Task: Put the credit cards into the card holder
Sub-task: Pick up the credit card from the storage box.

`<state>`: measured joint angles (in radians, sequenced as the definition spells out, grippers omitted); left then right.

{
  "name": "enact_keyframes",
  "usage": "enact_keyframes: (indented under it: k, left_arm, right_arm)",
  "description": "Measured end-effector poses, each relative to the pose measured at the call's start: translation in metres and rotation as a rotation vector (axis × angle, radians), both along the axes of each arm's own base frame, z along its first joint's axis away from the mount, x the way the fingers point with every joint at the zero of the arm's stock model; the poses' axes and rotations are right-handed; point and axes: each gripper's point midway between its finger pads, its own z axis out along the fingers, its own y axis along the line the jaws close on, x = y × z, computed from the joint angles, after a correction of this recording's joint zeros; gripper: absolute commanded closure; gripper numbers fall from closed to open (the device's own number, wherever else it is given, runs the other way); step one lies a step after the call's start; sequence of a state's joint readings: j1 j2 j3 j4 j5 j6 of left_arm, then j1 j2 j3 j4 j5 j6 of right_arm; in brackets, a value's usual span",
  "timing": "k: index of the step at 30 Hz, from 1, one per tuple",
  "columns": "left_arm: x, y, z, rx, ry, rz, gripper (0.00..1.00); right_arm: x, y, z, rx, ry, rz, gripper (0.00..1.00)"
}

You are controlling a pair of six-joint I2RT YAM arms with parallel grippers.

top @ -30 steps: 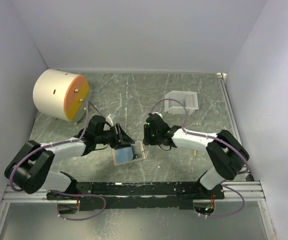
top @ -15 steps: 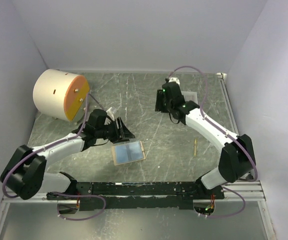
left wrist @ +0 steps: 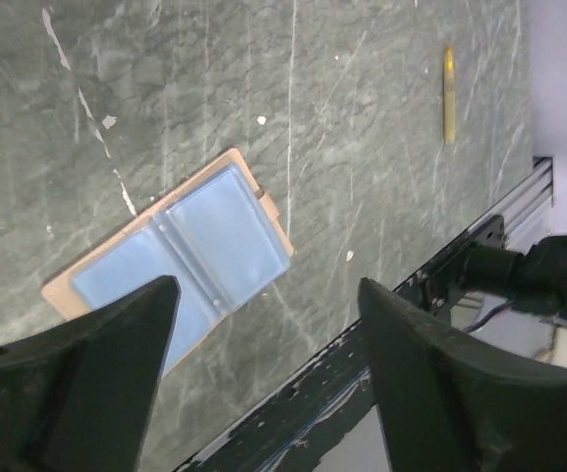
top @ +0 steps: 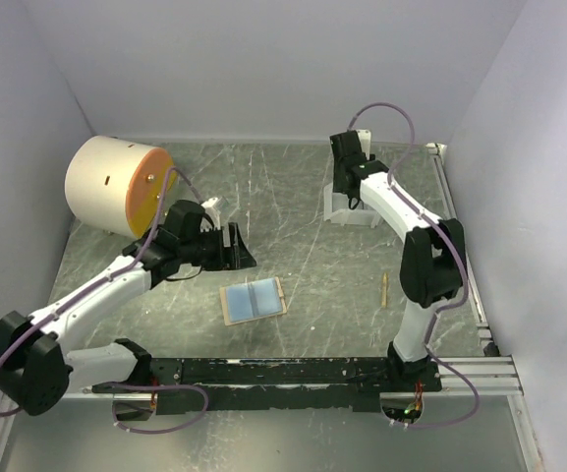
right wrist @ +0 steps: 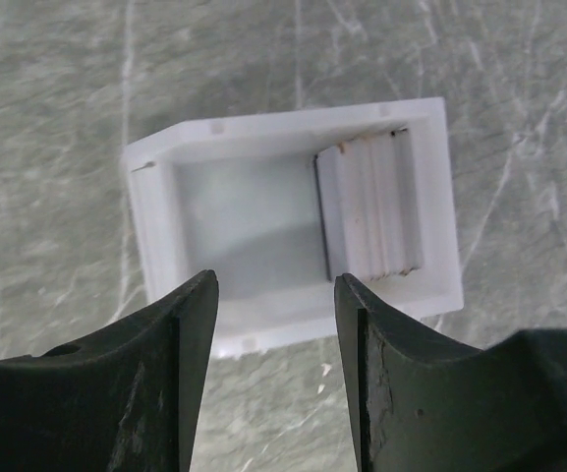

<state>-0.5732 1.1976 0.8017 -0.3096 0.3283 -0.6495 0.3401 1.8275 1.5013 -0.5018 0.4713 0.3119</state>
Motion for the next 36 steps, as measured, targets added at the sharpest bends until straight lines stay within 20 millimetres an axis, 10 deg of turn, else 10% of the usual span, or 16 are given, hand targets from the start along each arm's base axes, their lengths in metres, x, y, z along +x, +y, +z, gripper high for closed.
enact_keyframes:
  k: [20, 36]
  left_arm:
    - [-0.026, 0.035, 0.034, 0.071, -0.141, -0.024, 0.02]
    - [-0.021, 0.044, 0.035, 0.101, -0.163, 0.027, 0.03]
  right_arm:
    - [0.015, -0.059, -0.066, -0.258, 0.204, -0.092, 0.53]
    - [0.017, -0.072, -0.076, -0.307, 0.234, -0.106, 0.59]
